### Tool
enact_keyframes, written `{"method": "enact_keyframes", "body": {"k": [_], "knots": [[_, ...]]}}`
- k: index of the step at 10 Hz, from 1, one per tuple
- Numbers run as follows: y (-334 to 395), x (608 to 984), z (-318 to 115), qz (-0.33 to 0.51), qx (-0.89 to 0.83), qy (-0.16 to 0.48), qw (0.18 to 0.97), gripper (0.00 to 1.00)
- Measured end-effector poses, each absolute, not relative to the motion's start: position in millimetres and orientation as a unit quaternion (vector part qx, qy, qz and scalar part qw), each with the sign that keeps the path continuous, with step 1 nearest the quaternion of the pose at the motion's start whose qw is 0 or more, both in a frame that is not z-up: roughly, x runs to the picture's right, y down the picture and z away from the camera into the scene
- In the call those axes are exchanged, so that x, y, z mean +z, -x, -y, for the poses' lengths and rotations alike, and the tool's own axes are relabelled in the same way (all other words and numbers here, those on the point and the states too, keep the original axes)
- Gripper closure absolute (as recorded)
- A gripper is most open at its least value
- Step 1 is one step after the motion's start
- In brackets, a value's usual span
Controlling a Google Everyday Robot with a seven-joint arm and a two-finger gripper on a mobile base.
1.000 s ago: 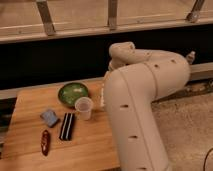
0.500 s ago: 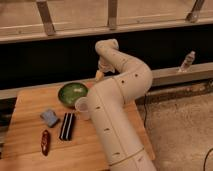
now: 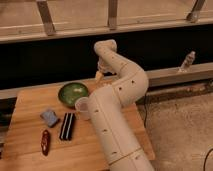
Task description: Stand the bottle upright
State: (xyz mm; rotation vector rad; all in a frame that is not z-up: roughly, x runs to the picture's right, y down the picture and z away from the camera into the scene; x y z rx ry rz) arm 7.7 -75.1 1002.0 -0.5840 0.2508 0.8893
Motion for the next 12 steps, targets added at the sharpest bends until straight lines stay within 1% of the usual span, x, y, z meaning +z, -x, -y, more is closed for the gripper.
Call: {"method": "enact_keyframes", "body": {"k": [9, 12], "knots": [[-9.5, 1003.3, 75.0, -0.116, 0.427, 0.279, 0.852, 0.2], [-27.3, 995.0, 59.8, -0.118, 0.446, 0.287, 0.839, 0.2]]}}
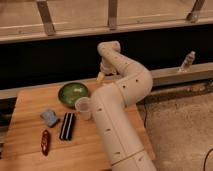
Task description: Stand the bottle upright
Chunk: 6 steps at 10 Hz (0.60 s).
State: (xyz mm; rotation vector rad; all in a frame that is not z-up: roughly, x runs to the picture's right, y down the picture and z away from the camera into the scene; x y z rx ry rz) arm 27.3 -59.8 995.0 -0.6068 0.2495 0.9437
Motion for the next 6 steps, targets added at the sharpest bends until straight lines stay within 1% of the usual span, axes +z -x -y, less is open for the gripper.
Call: {"method": "enact_keyframes", "body": {"k": [2, 4, 6], "knots": [[-58.7, 976.2, 36.4, -0.131, 0.46, 0.283, 0.831, 0.2], [-68.9, 961.4, 20.3, -0.14, 0.468, 0.279, 0.827, 0.2], [-66.9, 961.3, 12.2, -0.142, 0.468, 0.282, 0.826, 0.2]]}}
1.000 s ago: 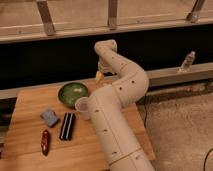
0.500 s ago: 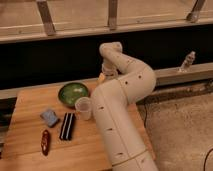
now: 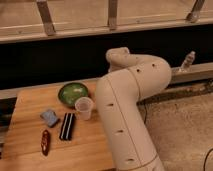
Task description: Stand the bottle upright
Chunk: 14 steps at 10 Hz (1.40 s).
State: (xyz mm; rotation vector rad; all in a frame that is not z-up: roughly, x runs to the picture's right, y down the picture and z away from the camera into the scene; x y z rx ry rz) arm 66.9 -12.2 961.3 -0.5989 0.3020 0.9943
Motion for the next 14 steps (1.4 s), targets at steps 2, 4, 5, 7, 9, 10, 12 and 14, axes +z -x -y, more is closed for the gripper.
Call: {"method": "enact_keyframes", "body": {"k": [2, 4, 5, 7, 9, 10, 12, 14], "knots": [[-52.4, 966.5, 13.4, -0.142, 0.461, 0.283, 0.829, 0.2], [-49.0, 968.8, 15.2, -0.145, 0.458, 0.284, 0.83, 0.2], [-46.7, 970.8, 16.5, -0.147, 0.456, 0.284, 0.83, 0.2], [-37.8, 976.2, 19.3, -0.148, 0.448, 0.288, 0.834, 0.2], [-31.4, 986.0, 25.5, -0.146, 0.44, 0.293, 0.836, 0.2], [-26.8, 989.7, 27.9, -0.145, 0.437, 0.295, 0.837, 0.2], [-23.0, 998.0, 27.6, -0.145, 0.432, 0.303, 0.837, 0.2], [-18.5, 1006.6, 23.4, -0.144, 0.428, 0.313, 0.836, 0.2]]}}
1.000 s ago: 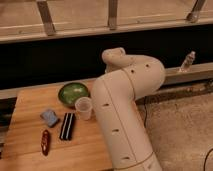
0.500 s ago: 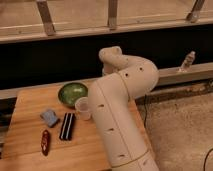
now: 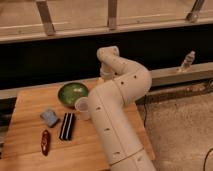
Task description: Stand the bottle upright
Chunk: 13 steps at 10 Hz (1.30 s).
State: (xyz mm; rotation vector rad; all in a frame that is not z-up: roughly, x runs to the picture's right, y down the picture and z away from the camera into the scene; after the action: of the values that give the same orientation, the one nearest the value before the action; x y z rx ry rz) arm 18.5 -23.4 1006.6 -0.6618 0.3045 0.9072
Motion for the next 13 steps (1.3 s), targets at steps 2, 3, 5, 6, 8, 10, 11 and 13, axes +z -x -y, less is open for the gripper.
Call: {"method": "enact_keyframes", "body": {"k": [2, 3, 5, 6, 8, 10, 11, 13], "knots": [[-15.6, 1015.0, 14.9, -0.145, 0.426, 0.326, 0.831, 0.2], [-15.5, 1019.7, 9.1, -0.146, 0.425, 0.333, 0.829, 0.2], [-10.1, 1027.1, -2.0, -0.15, 0.421, 0.346, 0.825, 0.2], [-11.9, 1027.4, -4.0, -0.153, 0.421, 0.349, 0.823, 0.2], [-16.6, 1025.5, -8.3, -0.165, 0.425, 0.35, 0.819, 0.3], [-15.3, 1020.7, -6.5, -0.171, 0.423, 0.345, 0.821, 0.47], [-16.2, 1018.0, -5.4, -0.173, 0.422, 0.342, 0.821, 0.56], [-20.1, 1014.4, -2.5, -0.177, 0.421, 0.336, 0.824, 0.78]]}}
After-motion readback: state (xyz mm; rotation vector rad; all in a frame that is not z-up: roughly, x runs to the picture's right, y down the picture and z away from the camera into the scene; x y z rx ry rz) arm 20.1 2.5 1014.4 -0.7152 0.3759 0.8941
